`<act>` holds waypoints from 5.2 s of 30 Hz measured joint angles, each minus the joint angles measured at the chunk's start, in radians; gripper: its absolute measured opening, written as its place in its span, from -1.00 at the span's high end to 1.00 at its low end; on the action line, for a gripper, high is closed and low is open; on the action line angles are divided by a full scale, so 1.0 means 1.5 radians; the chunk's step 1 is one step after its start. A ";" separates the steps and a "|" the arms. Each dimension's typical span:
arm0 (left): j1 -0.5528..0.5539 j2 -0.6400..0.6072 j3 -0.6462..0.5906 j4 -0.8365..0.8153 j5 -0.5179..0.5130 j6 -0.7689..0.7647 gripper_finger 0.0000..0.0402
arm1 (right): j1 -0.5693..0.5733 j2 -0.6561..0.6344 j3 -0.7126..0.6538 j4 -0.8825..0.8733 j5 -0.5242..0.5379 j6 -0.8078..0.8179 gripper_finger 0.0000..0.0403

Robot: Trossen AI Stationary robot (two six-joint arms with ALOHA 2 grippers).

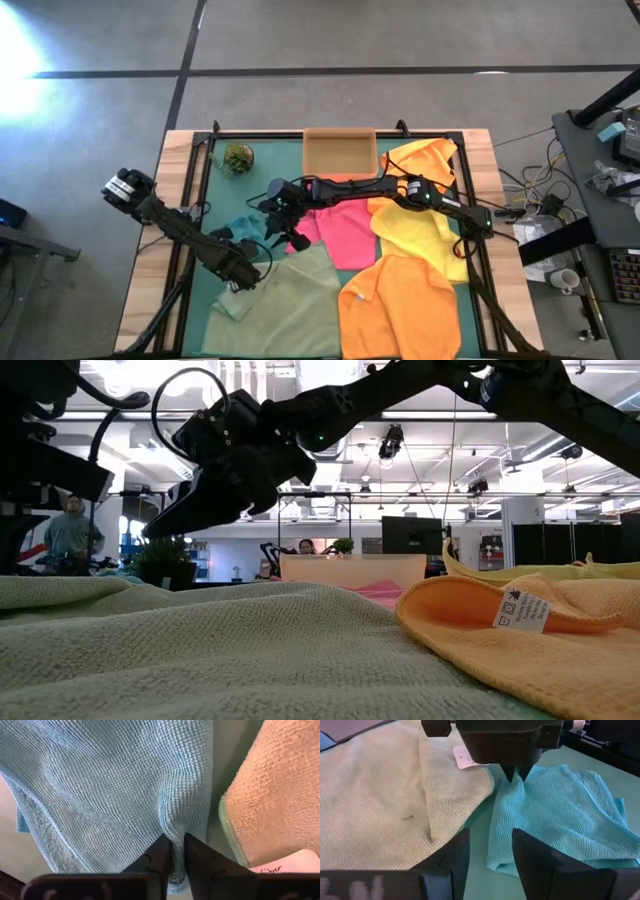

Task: Fold microfiber towels
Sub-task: Put the folded blue microfiber cloth into the orange bin

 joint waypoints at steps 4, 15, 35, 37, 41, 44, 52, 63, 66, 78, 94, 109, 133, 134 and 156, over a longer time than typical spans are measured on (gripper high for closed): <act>0.002 0.000 0.000 -0.002 0.001 0.017 0.54 | 0.000 0.000 0.000 0.000 0.000 0.001 0.32; -0.009 -0.030 0.048 -0.035 0.048 0.015 0.15 | 0.000 0.000 0.000 -0.003 0.000 0.016 0.32; -0.066 -0.011 0.030 0.006 -0.026 -0.002 0.15 | 0.000 0.000 0.000 0.000 0.000 0.016 0.32; -0.066 0.005 0.026 0.004 -0.026 -0.003 0.15 | 0.000 0.000 0.000 0.000 0.000 0.016 0.32; -0.064 0.030 0.011 -0.018 -0.024 -0.015 0.15 | 0.000 0.000 0.000 -0.001 0.000 0.016 0.32; -0.064 0.034 0.000 -0.047 -0.023 -0.054 0.15 | 0.000 0.000 0.000 -0.001 0.000 0.023 0.32; -0.064 0.034 -0.018 -0.031 -0.016 -0.052 0.18 | 0.007 0.000 0.000 -0.001 0.000 -0.010 0.32; -0.042 0.031 -0.030 0.003 -0.031 0.000 0.96 | 0.029 -0.001 -0.005 0.046 0.076 -0.060 0.32; -0.042 0.027 -0.029 0.016 -0.056 0.003 0.95 | 0.028 -0.001 -0.012 0.052 0.081 -0.036 0.32; -0.038 -0.056 -0.034 0.037 -0.109 0.002 0.99 | 0.027 -0.001 -0.034 0.052 0.087 -0.036 0.32; 0.019 -0.077 -0.034 0.062 -0.106 0.000 1.00 | 0.026 -0.001 -0.056 0.037 0.129 -0.025 0.32; 0.051 -0.102 -0.034 0.099 -0.095 0.002 1.00 | 0.026 -0.001 -0.093 0.072 0.245 -0.048 0.51; 0.178 -0.159 0.042 0.097 -0.045 0.254 1.00 | 0.018 -0.117 -0.092 -0.174 0.264 0.086 0.96; 0.190 -0.165 0.047 0.096 -0.043 0.284 1.00 | 0.016 -0.123 -0.092 -0.180 0.267 0.094 0.96; 0.453 -0.159 0.276 0.076 -0.048 0.816 1.00 | -0.040 -0.328 -0.092 -0.325 0.463 0.236 0.96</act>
